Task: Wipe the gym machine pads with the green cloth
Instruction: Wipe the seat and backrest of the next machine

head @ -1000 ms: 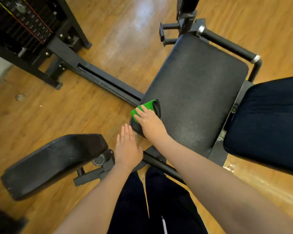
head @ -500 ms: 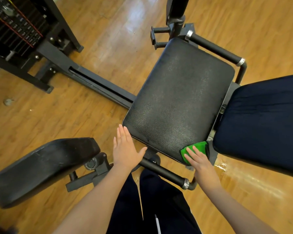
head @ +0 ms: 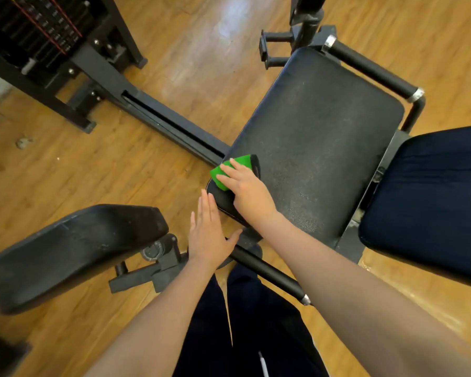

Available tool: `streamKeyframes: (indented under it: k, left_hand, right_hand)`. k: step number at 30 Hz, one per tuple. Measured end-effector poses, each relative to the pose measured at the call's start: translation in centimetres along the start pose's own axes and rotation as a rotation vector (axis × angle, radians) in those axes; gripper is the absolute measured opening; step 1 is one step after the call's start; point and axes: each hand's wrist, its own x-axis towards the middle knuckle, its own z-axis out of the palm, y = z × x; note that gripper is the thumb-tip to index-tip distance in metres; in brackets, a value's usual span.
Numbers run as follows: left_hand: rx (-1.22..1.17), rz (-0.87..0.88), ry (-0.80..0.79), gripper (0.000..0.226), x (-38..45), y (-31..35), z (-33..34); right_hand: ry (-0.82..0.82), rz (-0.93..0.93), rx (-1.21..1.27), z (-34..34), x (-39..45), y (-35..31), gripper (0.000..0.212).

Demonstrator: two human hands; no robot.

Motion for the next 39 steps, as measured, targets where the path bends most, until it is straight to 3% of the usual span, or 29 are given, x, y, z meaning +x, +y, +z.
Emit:
streamKeyframes:
  k: [5,14,19,22,25,30,33,36,39]
  left_hand:
    - [0.045,-0.010,0.002,0.103,0.1,-0.4,0.0]
    - [0.027,-0.045,-0.039,0.114,-0.1,0.4,-0.4]
    - [0.043,-0.041,-0.066,0.121,-0.2,0.7,-0.9]
    - [0.047,-0.041,-0.070,0.122,-0.2,0.8,-1.1]
    - [0.057,-0.041,-0.061,0.123,-0.2,0.9,-1.0]
    - [0.056,-0.035,-0.043,0.123,-0.1,0.7,-0.6]
    - [0.046,-0.031,-0.034,0.122,-0.2,0.8,-0.4]
    - [0.031,-0.042,-0.026,0.121,-0.3,0.6,-0.4]
    - [0.055,-0.039,-0.022,0.121,-0.1,0.4,-0.5]
  right_hand:
    - [-0.187,-0.109,-0.153,2.2,0.5,0.4,0.045]
    - [-0.125,-0.296,-0.208,1.8,-6.7,3.4,0.034]
    - [-0.051,-0.147,-0.215,1.2,-13.8,7.0,0.048]
    - [-0.123,0.033,-0.218,0.4,-18.2,8.6,0.077]
    - [-0.133,0.130,-0.228,0.3,-20.1,9.1,0.084]
    - [0.025,0.253,-0.036,0.0,-16.7,6.2,0.074]
    - [0.101,0.116,0.018,-0.3,-10.7,3.4,0.058]
    - [0.023,-0.021,-0.006,-0.6,-4.0,1.5,0.049]
    - [-0.170,-0.153,-0.145,-0.1,-0.1,0.6,0.048]
